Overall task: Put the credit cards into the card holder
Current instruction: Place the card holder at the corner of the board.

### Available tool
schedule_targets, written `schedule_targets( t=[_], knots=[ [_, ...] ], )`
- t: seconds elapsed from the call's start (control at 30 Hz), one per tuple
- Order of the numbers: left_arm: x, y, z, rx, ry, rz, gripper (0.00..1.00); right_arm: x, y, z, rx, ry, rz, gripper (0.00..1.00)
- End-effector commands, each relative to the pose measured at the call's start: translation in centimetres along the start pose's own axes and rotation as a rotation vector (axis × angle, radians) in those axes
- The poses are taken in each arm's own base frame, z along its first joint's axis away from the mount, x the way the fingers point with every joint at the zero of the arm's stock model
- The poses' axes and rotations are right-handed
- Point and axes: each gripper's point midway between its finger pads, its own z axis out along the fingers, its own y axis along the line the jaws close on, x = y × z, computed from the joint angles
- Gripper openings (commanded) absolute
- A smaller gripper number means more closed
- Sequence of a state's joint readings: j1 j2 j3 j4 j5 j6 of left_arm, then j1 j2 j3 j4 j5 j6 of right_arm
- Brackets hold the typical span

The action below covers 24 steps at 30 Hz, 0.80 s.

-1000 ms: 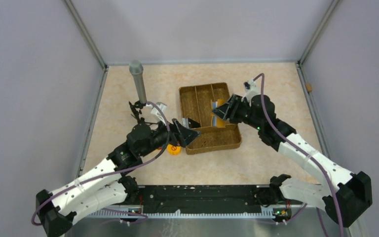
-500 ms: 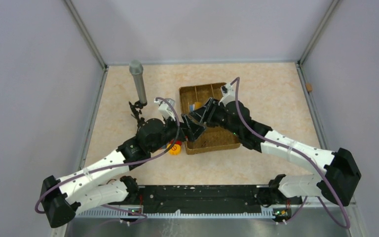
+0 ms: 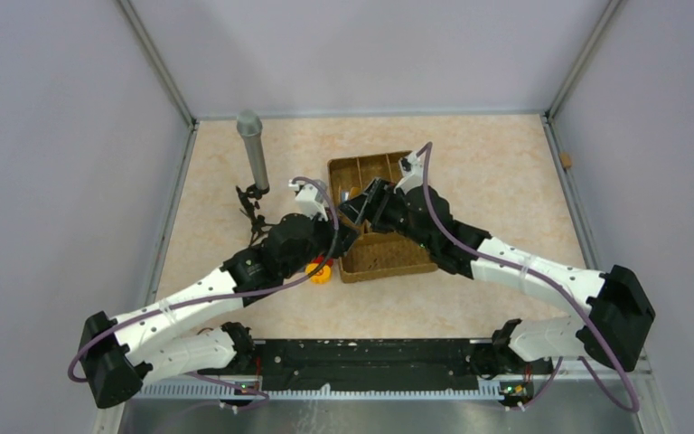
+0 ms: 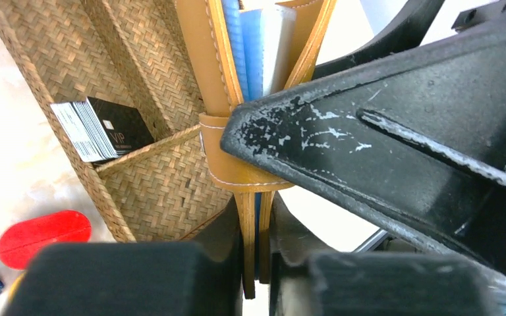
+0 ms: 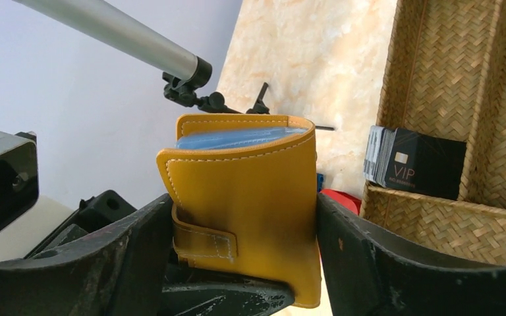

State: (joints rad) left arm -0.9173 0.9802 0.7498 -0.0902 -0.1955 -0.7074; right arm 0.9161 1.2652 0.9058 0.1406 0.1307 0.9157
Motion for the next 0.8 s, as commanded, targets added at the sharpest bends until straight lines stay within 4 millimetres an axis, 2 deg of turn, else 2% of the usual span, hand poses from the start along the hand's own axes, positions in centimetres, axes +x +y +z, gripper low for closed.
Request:
schedule_targets(
  t=[0.0,0.17,0.37,0.53,0.77],
  knots=[
    [-1.5,-0.1,-0.2,-0.006,-0.051,0.057,0.02,-2.6,1.0,-0.9,0.028,-0.084,-0.043,0.77],
    [0.7,1.5,-0.1,-0.028,0.013,0.162,0.0,-3.6,-0.7,-2.5,0.132,-0.109,-0.109,0.8],
    [3.3,4.5,0.4,-0.147,0.11,0.259,0.0,-2.8,-0.2,-3.2,0.116,-0.06,-0.055,0.74],
    [4.3,4.1,1.1,-0.164,0.135,0.303,0.0,-0.4,-0.1,-1.8,0.096,0.03,0.016,0.68],
    [5.9,3.6,1.7,-0.191,0.177,0.381,0.0,1.3,0.0,-0.3,0.082,0.097,0.047,0.62]
  ],
)
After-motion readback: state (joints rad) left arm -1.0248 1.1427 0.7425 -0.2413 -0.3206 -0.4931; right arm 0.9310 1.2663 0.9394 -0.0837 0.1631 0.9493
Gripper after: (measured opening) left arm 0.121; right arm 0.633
